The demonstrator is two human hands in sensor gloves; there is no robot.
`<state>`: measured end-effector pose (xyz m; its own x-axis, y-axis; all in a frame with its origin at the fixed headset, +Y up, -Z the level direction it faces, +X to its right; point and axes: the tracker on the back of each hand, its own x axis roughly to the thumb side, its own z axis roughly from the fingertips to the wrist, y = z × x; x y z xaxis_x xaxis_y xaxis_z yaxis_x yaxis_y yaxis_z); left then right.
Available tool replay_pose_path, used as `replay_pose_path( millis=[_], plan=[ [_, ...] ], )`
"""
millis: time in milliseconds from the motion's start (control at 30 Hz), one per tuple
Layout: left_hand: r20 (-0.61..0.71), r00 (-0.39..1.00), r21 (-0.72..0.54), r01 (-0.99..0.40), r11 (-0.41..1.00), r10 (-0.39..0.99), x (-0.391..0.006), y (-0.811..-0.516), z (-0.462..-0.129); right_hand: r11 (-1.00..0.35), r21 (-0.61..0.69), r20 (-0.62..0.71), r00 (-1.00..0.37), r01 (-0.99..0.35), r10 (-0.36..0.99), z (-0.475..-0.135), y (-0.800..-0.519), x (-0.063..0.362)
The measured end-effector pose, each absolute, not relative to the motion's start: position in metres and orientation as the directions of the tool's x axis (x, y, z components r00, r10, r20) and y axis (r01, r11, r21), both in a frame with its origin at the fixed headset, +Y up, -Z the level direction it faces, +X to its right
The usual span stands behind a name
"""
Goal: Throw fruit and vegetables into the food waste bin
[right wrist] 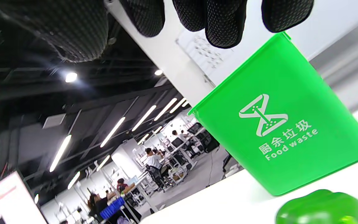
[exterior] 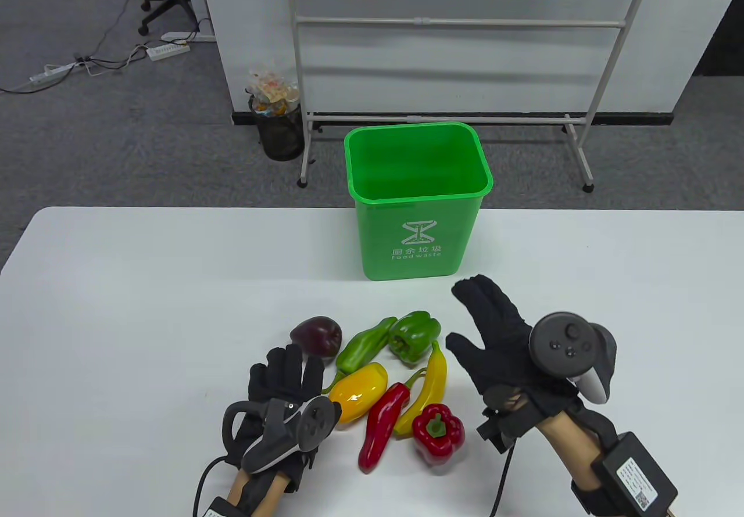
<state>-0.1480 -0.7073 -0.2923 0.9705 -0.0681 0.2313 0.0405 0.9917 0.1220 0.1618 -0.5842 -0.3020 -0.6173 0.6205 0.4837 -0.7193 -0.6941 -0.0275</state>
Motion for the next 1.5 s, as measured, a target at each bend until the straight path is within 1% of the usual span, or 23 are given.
replay_pose_path(
  millis=[33, 100, 233, 333, 367, 433, 533, 567, 633, 700, 767, 933, 1000, 1067, 1133, 1233, 1267, 1333, 1367, 1433, 1500],
  plan=[
    [0.230, 0.971, 0.120, 0.042, 0.992, -0.069, -0.148, -0.708, -0.292, -0.715, -0.029, 0.503, -0.628, -0.698, 0.593, -0.297, -0.590, 0.160],
    [0.229, 0.971, 0.117, 0.045, 0.992, -0.071, -0.149, -0.709, -0.292, -0.784, -0.013, 0.541, -0.664, -0.621, 0.517, -0.281, -0.610, 0.155],
    [0.227, 0.971, 0.110, 0.048, 0.993, -0.072, -0.149, -0.710, -0.293, -0.885, -0.015, 0.570, -0.731, -0.466, 0.376, -0.262, -0.652, 0.142],
    [0.228, 0.970, 0.105, 0.057, 0.993, -0.080, -0.148, -0.712, -0.294, -0.919, -0.037, 0.566, -0.766, -0.394, 0.305, -0.256, -0.681, 0.133],
    [0.230, 0.970, 0.100, 0.059, 0.993, -0.080, -0.147, -0.712, -0.294, -0.941, -0.031, 0.564, -0.783, -0.338, 0.263, -0.256, -0.691, 0.130],
    [0.231, 0.970, 0.099, 0.057, 0.993, -0.078, -0.147, -0.713, -0.294, -0.960, -0.030, 0.549, -0.807, -0.280, 0.218, -0.256, -0.703, 0.126],
    [0.234, 0.969, 0.100, 0.058, 0.993, -0.080, -0.146, -0.713, -0.294, -0.972, -0.034, 0.531, -0.828, -0.231, 0.179, -0.257, -0.715, 0.121],
    [0.234, 0.969, 0.100, 0.060, 0.993, -0.082, -0.146, -0.713, -0.294, -0.983, -0.036, 0.517, -0.845, -0.179, 0.134, -0.258, -0.720, 0.120],
    [0.233, 0.969, 0.099, 0.062, 0.993, -0.083, -0.146, -0.713, -0.294, -0.990, -0.034, 0.498, -0.861, -0.139, 0.104, -0.258, -0.726, 0.118],
    [0.234, 0.969, 0.098, 0.060, 0.993, -0.082, -0.146, -0.713, -0.293, -0.991, -0.023, 0.492, -0.864, -0.135, 0.106, -0.259, -0.731, 0.117],
    [0.235, 0.969, 0.098, 0.059, 0.993, -0.081, -0.145, -0.714, -0.294, -0.995, -0.014, 0.479, -0.874, -0.102, 0.083, -0.259, -0.737, 0.116],
    [0.239, 0.968, 0.096, 0.061, 0.993, -0.082, -0.144, -0.714, -0.293, -0.995, -0.016, 0.482, -0.873, -0.103, 0.082, -0.261, -0.743, 0.115],
    [0.239, 0.968, 0.096, 0.058, 0.994, -0.080, -0.144, -0.714, -0.293, -0.991, -0.018, 0.494, -0.863, -0.129, 0.103, -0.261, -0.742, 0.115],
    [0.239, 0.968, 0.096, 0.058, 0.994, -0.080, -0.145, -0.715, -0.293, -0.989, 0.016, 0.497, -0.858, -0.144, 0.132, -0.261, -0.740, 0.118],
    [0.240, 0.967, 0.096, 0.060, 0.994, -0.081, -0.145, -0.715, -0.293, -0.981, 0.052, 0.494, -0.848, -0.189, 0.190, -0.262, -0.738, 0.122],
    [0.239, 0.968, 0.095, 0.057, 0.994, -0.079, -0.145, -0.715, -0.293, -0.935, 0.174, 0.449, -0.820, -0.308, 0.354, -0.264, -0.734, 0.134],
    [0.239, 0.968, 0.093, 0.057, 0.994, -0.078, -0.144, -0.715, -0.294, -0.900, 0.232, 0.420, -0.796, -0.370, 0.436, -0.265, -0.734, 0.139],
    [0.240, 0.968, 0.090, 0.057, 0.994, -0.077, -0.144, -0.715, -0.294, -0.829, 0.325, 0.360, -0.751, -0.455, 0.553, -0.268, -0.736, 0.147],
    [0.241, 0.967, 0.090, 0.058, 0.994, -0.078, -0.144, -0.715, -0.294, -0.771, 0.378, 0.313, -0.713, -0.512, 0.627, -0.270, -0.738, 0.152],
    [0.242, 0.967, 0.088, 0.057, 0.994, -0.077, -0.143, -0.715, -0.294, -0.674, 0.456, 0.240, -0.649, -0.581, 0.722, -0.273, -0.740, 0.158],
    [0.244, 0.967, 0.088, 0.057, 0.995, -0.077, -0.143, -0.715, -0.294, -0.507, 0.542, 0.137, -0.525, -0.670, 0.840, -0.276, -0.742, 0.161]
  ],
)
